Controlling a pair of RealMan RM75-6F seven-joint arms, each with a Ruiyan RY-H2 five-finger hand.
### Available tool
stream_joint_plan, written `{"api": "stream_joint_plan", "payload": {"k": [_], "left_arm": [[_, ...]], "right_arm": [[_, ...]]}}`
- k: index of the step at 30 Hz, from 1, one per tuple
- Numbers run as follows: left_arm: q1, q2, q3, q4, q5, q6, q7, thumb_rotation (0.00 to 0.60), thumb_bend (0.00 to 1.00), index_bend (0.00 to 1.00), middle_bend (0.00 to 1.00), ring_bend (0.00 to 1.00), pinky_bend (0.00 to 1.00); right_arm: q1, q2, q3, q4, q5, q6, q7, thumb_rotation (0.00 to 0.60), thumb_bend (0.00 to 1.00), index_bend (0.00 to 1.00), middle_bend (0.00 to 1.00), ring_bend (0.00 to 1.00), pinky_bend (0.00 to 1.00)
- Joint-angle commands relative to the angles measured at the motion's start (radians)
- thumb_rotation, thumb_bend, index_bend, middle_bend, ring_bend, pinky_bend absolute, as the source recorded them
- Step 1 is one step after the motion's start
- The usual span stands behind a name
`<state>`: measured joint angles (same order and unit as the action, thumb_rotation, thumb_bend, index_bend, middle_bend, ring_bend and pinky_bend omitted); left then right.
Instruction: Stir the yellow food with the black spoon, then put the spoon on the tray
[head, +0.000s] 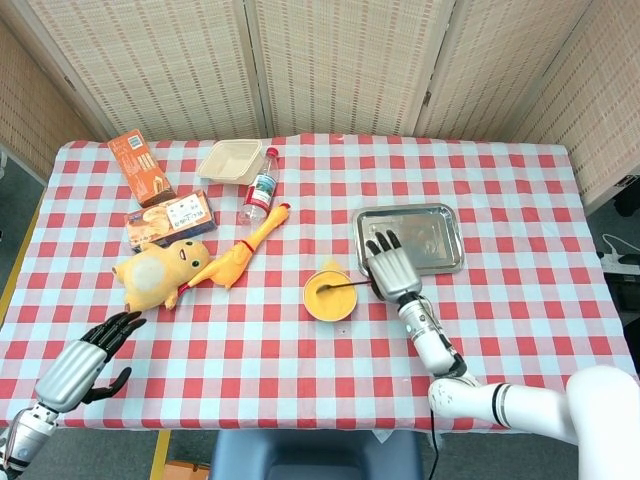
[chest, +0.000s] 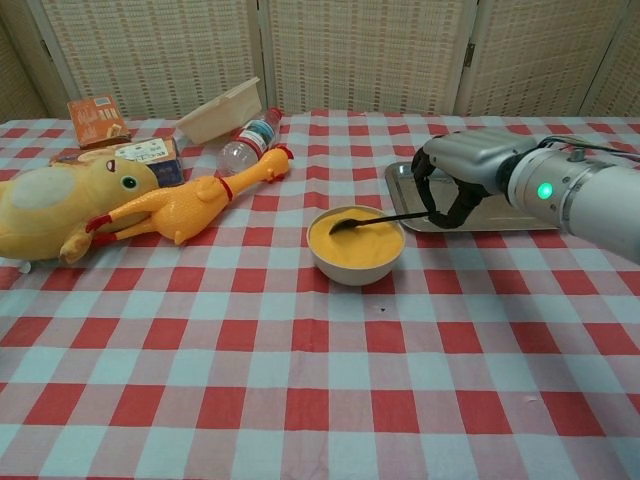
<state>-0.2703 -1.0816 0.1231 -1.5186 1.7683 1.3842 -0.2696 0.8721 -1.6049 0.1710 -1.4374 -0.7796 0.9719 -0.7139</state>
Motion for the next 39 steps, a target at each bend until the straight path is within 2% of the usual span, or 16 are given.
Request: {"api": "stream_joint_plan", "payload": {"k": [1, 8, 14, 17, 25, 29, 36, 39], "left_arm": [[0.001, 0.000, 0.001, -0.001, 0.001, 0.002, 0.003, 0.600, 0.48, 0.00, 0.00, 0.00, 0.20], [0.002, -0.002, 0.004, -0.005, 0.008, 0.007, 0.016, 0.600, 0.48, 0.00, 0.00, 0.00, 0.20], [0.006, -0.003, 0.003, -0.009, 0.007, 0.013, 0.026, 0.600, 0.48, 0.00, 0.00, 0.00, 0.20], [0.005, -0.004, 0.002, -0.008, 0.002, 0.010, 0.029, 0.600, 0.48, 0.00, 0.00, 0.00, 0.20], [0.004, -0.006, -0.002, -0.006, -0.008, 0.006, 0.032, 0.600, 0.48, 0.00, 0.00, 0.00, 0.20], [0.008, -0.007, -0.005, -0.004, -0.015, 0.010, 0.040, 0.600, 0.48, 0.00, 0.00, 0.00, 0.20], [0.003, -0.018, -0.012, -0.001, -0.039, -0.017, 0.061, 0.600, 0.48, 0.00, 0.00, 0.00, 0.20], [-0.003, -0.024, -0.016, -0.002, -0.051, -0.035, 0.073, 0.600, 0.48, 0.00, 0.00, 0.00, 0.20]], "right_arm": [[-0.001, 0.035, -0.016, -0.048, 0.024, -0.005, -0.024, 0.600, 0.82, 0.88, 0.16, 0.00, 0.00], [0.002, 0.107, -0.034, -0.139, 0.064, -0.030, -0.029, 0.600, 0.82, 0.88, 0.16, 0.00, 0.00], [-0.039, 0.070, -0.001, -0.106, -0.039, 0.076, 0.090, 0.600, 0.82, 0.87, 0.16, 0.00, 0.00], [-0.066, 0.022, 0.011, -0.047, -0.105, 0.128, 0.170, 0.600, 0.82, 0.85, 0.16, 0.00, 0.00], [-0.094, -0.064, 0.016, 0.101, -0.179, 0.157, 0.260, 0.600, 0.82, 0.83, 0.16, 0.00, 0.00], [-0.099, -0.096, 0.025, 0.219, -0.144, 0.125, 0.249, 0.600, 0.82, 0.83, 0.16, 0.00, 0.00], [-0.091, -0.138, 0.072, 0.447, -0.064, 0.018, 0.255, 0.600, 0.82, 0.82, 0.16, 0.00, 0.00], [-0.087, -0.150, 0.084, 0.515, -0.039, -0.041, 0.262, 0.600, 0.82, 0.76, 0.16, 0.00, 0.00]]}}
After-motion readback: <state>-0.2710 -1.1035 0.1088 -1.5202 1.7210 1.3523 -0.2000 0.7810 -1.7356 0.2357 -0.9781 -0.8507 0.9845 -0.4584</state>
